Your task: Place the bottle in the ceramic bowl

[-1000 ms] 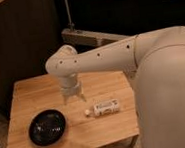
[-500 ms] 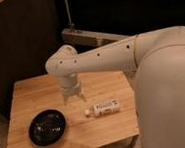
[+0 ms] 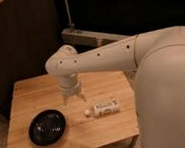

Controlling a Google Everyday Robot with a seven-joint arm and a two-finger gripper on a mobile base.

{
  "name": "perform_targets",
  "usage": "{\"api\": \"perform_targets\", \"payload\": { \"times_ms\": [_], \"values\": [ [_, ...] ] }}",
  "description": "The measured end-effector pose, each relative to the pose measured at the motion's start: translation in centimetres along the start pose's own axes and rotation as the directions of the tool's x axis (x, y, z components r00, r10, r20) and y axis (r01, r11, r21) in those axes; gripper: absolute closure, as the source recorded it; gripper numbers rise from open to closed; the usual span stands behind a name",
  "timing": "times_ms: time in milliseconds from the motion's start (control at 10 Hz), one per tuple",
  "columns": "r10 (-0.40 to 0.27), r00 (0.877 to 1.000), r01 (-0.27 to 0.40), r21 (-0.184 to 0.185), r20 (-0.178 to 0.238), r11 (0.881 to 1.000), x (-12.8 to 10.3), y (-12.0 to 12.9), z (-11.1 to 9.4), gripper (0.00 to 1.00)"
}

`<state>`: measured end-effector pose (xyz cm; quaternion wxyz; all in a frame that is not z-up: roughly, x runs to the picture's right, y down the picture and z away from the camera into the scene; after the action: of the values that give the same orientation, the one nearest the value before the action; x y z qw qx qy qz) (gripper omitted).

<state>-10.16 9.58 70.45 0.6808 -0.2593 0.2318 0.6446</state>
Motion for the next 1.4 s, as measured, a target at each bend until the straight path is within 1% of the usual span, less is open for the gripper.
{"api": "perform_targets", "payload": {
  "times_ms": [600,700,800,900,1000,1100,1200,1300,1400],
  "values": [
    [0.000,1.000,0.000,0.000,0.000,1.000,0.0,0.0,0.0,0.35],
    [0.012,1.000,-0.012,-0.004,0.002,1.000,0.0,-0.2,0.2,0.35],
    [0.035,0.999,-0.035,-0.014,0.012,0.999,-0.3,-1.0,0.5,0.35],
    [0.052,0.998,-0.052,-0.015,0.021,0.999,-0.6,-2.1,0.7,0.35],
    [0.081,0.996,-0.080,-0.029,0.041,0.996,-1.7,-4.7,1.2,0.35],
    [0.094,0.994,-0.093,-0.037,0.053,0.995,-2.5,-6.3,1.5,0.35],
    [0.111,0.991,-0.108,-0.049,0.069,0.993,-4.0,-9.1,2.0,0.35],
    [0.123,0.989,-0.119,-0.058,0.081,0.991,-5.1,-11.3,2.4,0.35],
    [0.164,0.984,-0.159,-0.058,0.077,0.985,-6.6,-14.6,3.3,0.35]
  ]
}}
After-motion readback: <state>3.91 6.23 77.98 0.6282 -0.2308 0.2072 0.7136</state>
